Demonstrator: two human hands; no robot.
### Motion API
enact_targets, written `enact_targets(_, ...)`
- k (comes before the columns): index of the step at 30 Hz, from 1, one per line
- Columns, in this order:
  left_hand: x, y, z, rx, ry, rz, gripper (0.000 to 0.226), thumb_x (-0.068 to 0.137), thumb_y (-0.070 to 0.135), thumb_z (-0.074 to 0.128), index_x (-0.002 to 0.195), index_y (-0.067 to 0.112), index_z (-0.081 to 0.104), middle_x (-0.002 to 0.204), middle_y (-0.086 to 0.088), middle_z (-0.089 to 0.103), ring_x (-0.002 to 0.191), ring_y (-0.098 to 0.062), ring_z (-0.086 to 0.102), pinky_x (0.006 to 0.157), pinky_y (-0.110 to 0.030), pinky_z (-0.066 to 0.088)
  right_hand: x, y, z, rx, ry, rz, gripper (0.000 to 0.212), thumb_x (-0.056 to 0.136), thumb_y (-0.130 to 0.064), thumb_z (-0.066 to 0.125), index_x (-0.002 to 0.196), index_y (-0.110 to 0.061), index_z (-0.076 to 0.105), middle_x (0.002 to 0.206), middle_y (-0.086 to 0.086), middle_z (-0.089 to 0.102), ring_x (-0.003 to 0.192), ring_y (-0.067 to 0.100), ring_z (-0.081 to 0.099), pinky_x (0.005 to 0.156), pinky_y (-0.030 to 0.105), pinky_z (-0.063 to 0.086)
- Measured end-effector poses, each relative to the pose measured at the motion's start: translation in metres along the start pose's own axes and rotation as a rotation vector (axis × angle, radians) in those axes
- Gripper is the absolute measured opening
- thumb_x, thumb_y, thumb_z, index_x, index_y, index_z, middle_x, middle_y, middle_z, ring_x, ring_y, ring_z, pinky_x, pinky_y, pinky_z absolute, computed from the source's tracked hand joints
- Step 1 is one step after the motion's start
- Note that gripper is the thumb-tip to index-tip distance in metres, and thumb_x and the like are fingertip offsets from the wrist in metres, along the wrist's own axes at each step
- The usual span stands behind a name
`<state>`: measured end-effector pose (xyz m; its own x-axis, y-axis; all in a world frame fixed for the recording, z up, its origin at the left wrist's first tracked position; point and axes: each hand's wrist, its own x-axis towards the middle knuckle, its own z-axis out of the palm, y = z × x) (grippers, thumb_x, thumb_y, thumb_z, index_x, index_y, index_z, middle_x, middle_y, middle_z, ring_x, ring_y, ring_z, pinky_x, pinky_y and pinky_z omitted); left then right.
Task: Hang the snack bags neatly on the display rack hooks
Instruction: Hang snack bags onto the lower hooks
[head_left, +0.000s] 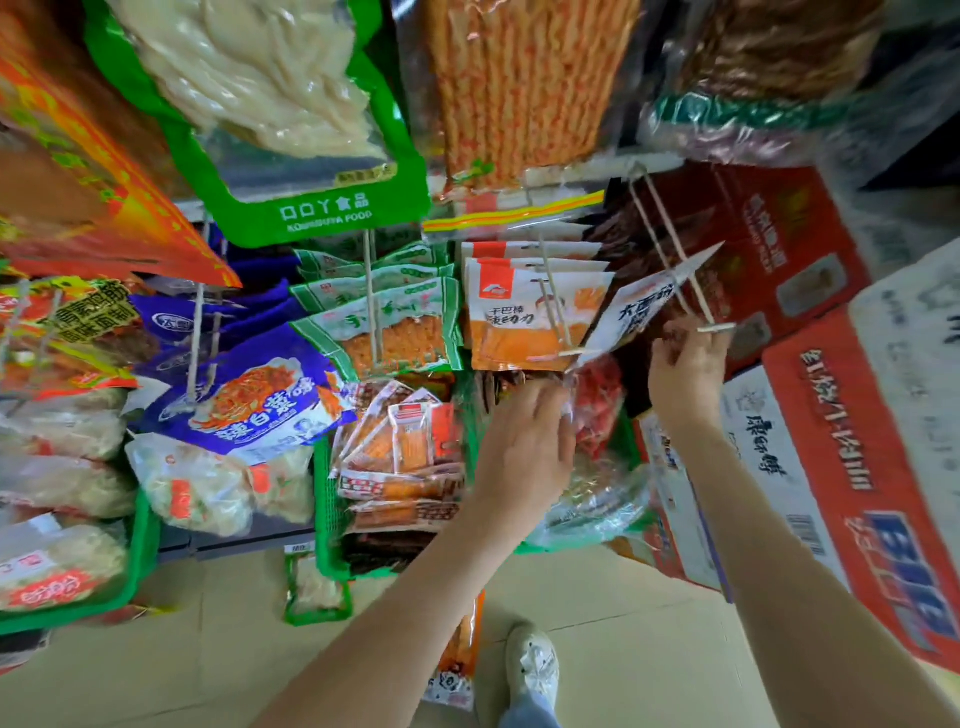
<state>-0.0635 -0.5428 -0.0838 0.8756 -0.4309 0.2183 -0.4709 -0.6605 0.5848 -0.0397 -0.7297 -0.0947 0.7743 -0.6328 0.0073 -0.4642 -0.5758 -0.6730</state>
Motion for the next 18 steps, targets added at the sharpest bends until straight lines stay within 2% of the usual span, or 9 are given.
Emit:
enact_targets(2, 0.012, 0.019, 0.0, -0.008, 0.005, -0.002, 0.017, 0.084, 0.009, 0.06, 0.101, 0.008, 0.062, 0.097, -0.006, 0.061, 0.088, -0.02, 0.059, 0.077, -0.03, 0.049, 0.004, 0.007, -0.004, 0.011, -0.045, 0.04, 0.015, 0.094, -0.009, 0.044, 0.101, -0.006, 0.057, 0.115, 0.015, 0.053, 0.092, 0.021, 0.05, 0.072, 0.02, 0.034)
enact_targets(3, 0.017, 0.027, -0.001, -0.006, 0.016, 0.016, 0.017, 0.085, 0.008, 0.059, 0.102, 0.007, 0.063, 0.097, -0.007, 0.062, 0.087, -0.021, 0.06, 0.076, -0.03, 0.049, 0.005, 0.01, -0.007, 0.021, -0.053, 0.045, 0.015, 0.093, -0.008, 0.044, 0.095, -0.01, 0.059, 0.11, 0.014, 0.057, 0.089, 0.021, 0.053, 0.07, 0.02, 0.033)
enact_targets(5, 0.031, 0.041, 0.004, 0.006, 0.044, 0.106, 0.018, 0.085, 0.004, 0.058, 0.102, 0.004, 0.063, 0.095, -0.009, 0.063, 0.085, -0.023, 0.06, 0.074, -0.029, 0.047, 0.009, 0.014, -0.014, 0.057, -0.067, 0.039, 0.02, 0.091, -0.006, 0.046, 0.09, -0.016, 0.062, 0.106, 0.011, 0.061, 0.09, 0.02, 0.056, 0.073, 0.021, 0.036)
enact_targets(8, 0.063, 0.058, 0.017, 0.035, 0.069, 0.241, 0.025, 0.081, -0.002, 0.055, 0.105, 0.001, 0.062, 0.095, -0.013, 0.064, 0.083, -0.028, 0.061, 0.07, -0.037, 0.051, 0.009, 0.017, -0.023, 0.067, -0.103, -0.002, 0.023, 0.09, -0.002, 0.047, 0.095, -0.009, 0.067, 0.105, 0.006, 0.057, 0.087, 0.014, 0.053, 0.077, 0.017, 0.035)
enact_targets(10, 0.091, 0.063, 0.03, 0.204, 0.075, 0.223, 0.033, 0.076, -0.002, 0.056, 0.108, 0.002, 0.062, 0.094, -0.011, 0.066, 0.08, -0.027, 0.063, 0.068, -0.035, 0.052, 0.01, 0.022, -0.029, 0.103, -0.1, 0.011, 0.022, 0.09, -0.001, 0.048, 0.1, -0.005, 0.067, 0.104, 0.007, 0.053, 0.087, 0.015, 0.053, 0.077, 0.016, 0.037)
enact_targets(11, 0.104, 0.063, 0.036, 0.299, 0.074, 0.171, 0.036, 0.075, -0.001, 0.05, 0.109, 0.003, 0.063, 0.091, -0.009, 0.067, 0.078, -0.025, 0.063, 0.068, -0.033, 0.05, 0.011, 0.025, -0.031, 0.136, -0.09, 0.042, 0.021, 0.09, 0.0, 0.048, 0.102, -0.004, 0.065, 0.104, 0.009, 0.053, 0.087, 0.016, 0.053, 0.078, 0.019, 0.039)
enact_targets(14, 0.129, 0.064, 0.037, 0.532, -0.037, 0.002, 0.044, 0.068, 0.003, 0.033, 0.094, 0.009, 0.068, 0.074, -0.001, 0.065, 0.071, -0.021, 0.061, 0.067, -0.028, 0.044, 0.017, 0.029, -0.035, 0.192, -0.05, 0.106, 0.024, 0.09, 0.0, 0.046, 0.11, -0.006, 0.058, 0.11, 0.012, 0.056, 0.088, 0.015, 0.051, 0.075, 0.02, 0.039)
enact_targets(16, 0.135, 0.063, 0.04, 0.57, -0.212, -0.062, 0.035, 0.074, -0.005, 0.035, 0.092, 0.006, 0.063, 0.081, -0.005, 0.063, 0.083, -0.025, 0.057, 0.079, -0.032, 0.038, 0.022, 0.025, -0.038, 0.264, -0.02, 0.097, 0.028, 0.092, -0.001, 0.042, 0.115, -0.011, 0.055, 0.113, 0.009, 0.055, 0.096, 0.017, 0.053, 0.081, 0.029, 0.045)
enact_targets(18, 0.138, 0.063, 0.045, 0.501, -0.307, -0.042, 0.025, 0.082, -0.004, 0.043, 0.097, 0.006, 0.06, 0.094, -0.009, 0.062, 0.094, -0.029, 0.053, 0.087, -0.036, 0.032, 0.026, 0.019, -0.041, 0.394, 0.008, 0.112, 0.029, 0.095, -0.001, 0.036, 0.114, -0.013, 0.054, 0.114, 0.007, 0.053, 0.105, 0.023, 0.053, 0.081, 0.036, 0.05)
